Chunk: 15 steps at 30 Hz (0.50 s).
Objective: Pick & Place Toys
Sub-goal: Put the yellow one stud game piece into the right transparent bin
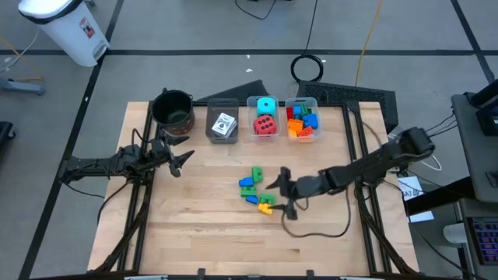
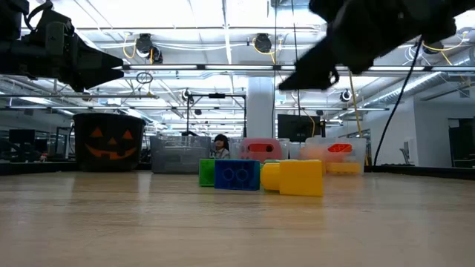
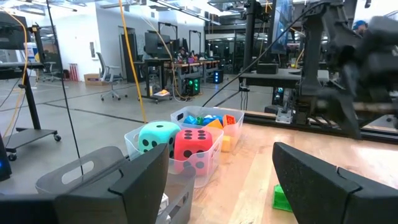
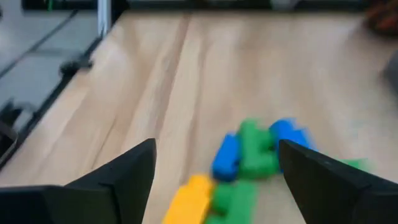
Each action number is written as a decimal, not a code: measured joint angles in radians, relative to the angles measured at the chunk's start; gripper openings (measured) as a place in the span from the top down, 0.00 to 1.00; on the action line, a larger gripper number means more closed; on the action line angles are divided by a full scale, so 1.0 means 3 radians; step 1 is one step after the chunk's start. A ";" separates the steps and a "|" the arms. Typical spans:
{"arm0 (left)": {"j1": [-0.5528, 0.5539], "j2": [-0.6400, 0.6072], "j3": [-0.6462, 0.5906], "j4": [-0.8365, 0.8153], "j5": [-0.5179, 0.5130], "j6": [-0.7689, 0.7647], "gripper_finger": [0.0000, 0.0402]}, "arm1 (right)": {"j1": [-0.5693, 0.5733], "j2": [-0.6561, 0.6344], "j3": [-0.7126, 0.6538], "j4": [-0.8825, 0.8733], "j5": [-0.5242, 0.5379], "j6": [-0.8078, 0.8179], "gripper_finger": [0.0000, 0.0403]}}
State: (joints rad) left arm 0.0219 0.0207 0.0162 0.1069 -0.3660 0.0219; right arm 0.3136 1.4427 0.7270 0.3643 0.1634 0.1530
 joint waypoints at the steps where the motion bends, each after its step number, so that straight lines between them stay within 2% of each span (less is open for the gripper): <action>1: 0.0000 0.0000 0.0000 -0.0001 0.0000 0.0000 0.27 | 0.0023 0.0121 0.0049 -0.0027 -0.0047 0.0035 0.25; 4: 0.0000 0.0000 0.0000 0.0000 0.0000 0.0000 0.27 | 0.0059 0.0468 0.0182 -0.0008 -0.0109 0.0080 0.27; 9: 0.0000 0.0000 0.0000 0.0000 0.0001 0.0000 0.27 | 0.0049 0.0913 0.0363 -0.0079 0.0089 0.0064 0.30; 15: 0.0000 0.0000 0.0000 -0.0001 0.0001 0.0000 0.27 | 0.0091 0.1053 0.0436 -0.0479 0.0122 0.0147 0.29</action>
State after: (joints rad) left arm 0.0219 0.0208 0.0162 0.1066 -0.3658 0.0219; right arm 0.3407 1.7588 0.8577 0.2205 0.2001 0.1970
